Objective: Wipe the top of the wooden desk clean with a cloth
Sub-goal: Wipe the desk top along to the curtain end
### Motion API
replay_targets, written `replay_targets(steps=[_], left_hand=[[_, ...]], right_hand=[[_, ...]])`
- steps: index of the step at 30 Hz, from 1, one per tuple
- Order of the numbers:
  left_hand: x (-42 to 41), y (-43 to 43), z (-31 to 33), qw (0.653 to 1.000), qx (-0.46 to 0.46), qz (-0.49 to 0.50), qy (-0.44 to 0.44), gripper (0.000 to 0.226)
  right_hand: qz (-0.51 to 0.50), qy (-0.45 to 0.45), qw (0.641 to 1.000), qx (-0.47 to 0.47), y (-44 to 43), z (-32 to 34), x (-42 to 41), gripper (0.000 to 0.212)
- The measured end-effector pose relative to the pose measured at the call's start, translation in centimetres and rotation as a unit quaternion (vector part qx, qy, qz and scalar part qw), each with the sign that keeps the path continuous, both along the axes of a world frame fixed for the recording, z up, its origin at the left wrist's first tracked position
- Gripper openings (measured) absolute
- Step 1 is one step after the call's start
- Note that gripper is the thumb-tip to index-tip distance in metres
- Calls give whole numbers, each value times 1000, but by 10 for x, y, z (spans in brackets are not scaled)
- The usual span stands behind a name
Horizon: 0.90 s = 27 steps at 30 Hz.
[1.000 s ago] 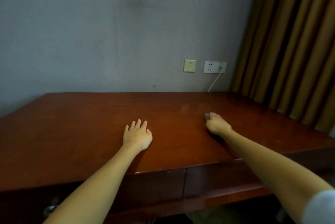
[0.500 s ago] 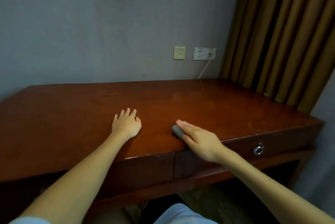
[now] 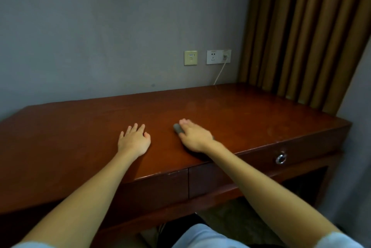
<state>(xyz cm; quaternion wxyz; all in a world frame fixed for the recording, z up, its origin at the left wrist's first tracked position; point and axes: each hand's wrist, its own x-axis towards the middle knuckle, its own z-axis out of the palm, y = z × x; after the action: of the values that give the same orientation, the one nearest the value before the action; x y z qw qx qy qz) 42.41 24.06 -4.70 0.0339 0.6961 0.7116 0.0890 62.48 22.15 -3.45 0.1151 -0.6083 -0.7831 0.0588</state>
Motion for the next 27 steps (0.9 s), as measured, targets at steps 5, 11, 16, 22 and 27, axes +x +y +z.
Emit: replay_targets(steps=[5, 11, 16, 22, 27], left_hand=[[-1, 0, 0, 1000, 1, -6, -3, 52], [-4, 5, 1, 1000, -28, -9, 11, 53], [28, -1, 15, 1000, -18, 1, 2, 62], [130, -13, 23, 992, -1, -125, 0, 57], [153, -16, 6, 989, -13, -146, 9, 54]], right_hand=[[105, 9, 992, 66, -70, -8, 7, 61], [7, 17, 996, 85, -86, -12, 113, 73], [-128, 25, 991, 17, -40, -3, 176, 58], [-77, 13, 997, -12, -5, -2, 105, 58], [11, 3, 1000, 25, -47, -7, 88, 55]])
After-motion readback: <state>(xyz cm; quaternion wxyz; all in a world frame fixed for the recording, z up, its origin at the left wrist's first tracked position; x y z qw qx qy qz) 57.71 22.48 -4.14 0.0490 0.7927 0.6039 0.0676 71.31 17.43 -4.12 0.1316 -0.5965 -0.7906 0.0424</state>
